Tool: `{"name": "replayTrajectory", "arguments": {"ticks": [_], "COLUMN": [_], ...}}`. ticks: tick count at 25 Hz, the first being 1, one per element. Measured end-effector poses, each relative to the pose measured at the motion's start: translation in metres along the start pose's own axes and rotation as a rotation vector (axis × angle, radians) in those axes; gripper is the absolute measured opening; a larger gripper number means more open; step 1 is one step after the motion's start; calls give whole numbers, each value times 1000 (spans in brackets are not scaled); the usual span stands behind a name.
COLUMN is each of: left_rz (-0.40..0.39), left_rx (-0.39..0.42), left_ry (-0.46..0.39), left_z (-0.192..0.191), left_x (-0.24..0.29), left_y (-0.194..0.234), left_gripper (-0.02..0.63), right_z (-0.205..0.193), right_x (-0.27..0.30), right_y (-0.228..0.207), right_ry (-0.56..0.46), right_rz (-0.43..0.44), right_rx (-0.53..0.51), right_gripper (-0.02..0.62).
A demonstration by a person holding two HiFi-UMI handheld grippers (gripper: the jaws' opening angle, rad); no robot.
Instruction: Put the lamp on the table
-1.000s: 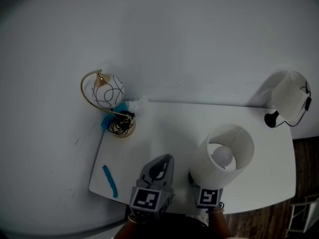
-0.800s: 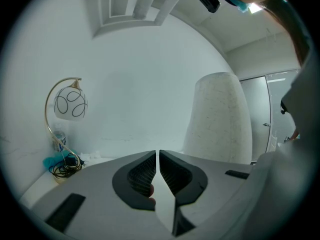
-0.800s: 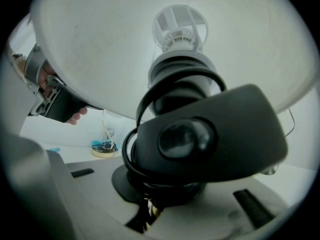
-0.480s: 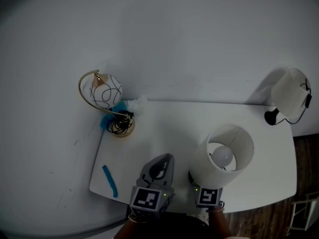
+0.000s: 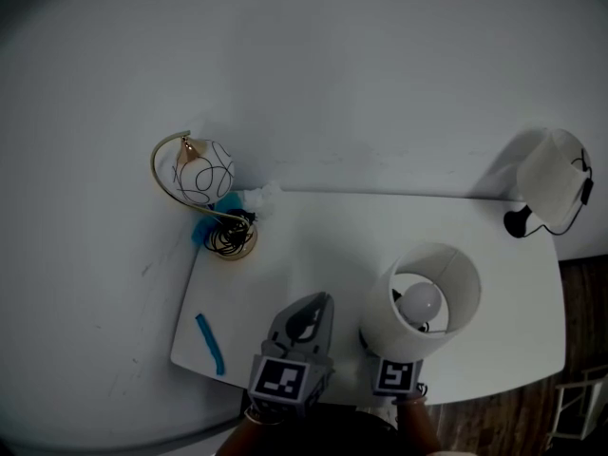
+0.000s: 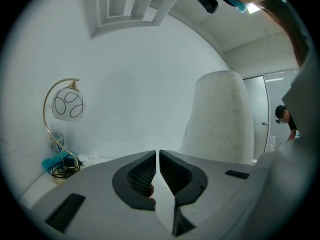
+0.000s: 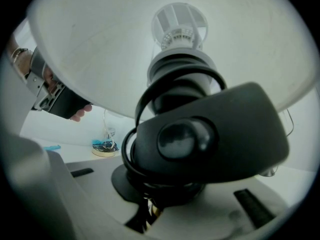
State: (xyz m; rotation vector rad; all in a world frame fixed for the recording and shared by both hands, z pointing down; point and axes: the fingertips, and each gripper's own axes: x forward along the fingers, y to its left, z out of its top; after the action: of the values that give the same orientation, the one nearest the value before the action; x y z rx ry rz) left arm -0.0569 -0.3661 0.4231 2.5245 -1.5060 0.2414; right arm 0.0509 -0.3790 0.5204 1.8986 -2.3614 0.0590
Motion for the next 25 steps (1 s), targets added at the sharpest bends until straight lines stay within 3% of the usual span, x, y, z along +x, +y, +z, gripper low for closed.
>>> {"name": "replayTrajectory", "arguments": {"ticks": [8, 25], "left_rz": [-13, -44], "left_rx": [8, 14], "left_ry": [-5, -17], "left_z": [0, 0], "left_x": [-4, -10], "left_y": [-3, -17], "left_gripper": [15, 15], "right_z": [-13, -10], "right_x": [-7, -7], "right_y": [3, 5], "right_ry": [55, 41], "right_rz": [-8, -4], "right_rx": [3, 0], "right_gripper": [32, 54]}}
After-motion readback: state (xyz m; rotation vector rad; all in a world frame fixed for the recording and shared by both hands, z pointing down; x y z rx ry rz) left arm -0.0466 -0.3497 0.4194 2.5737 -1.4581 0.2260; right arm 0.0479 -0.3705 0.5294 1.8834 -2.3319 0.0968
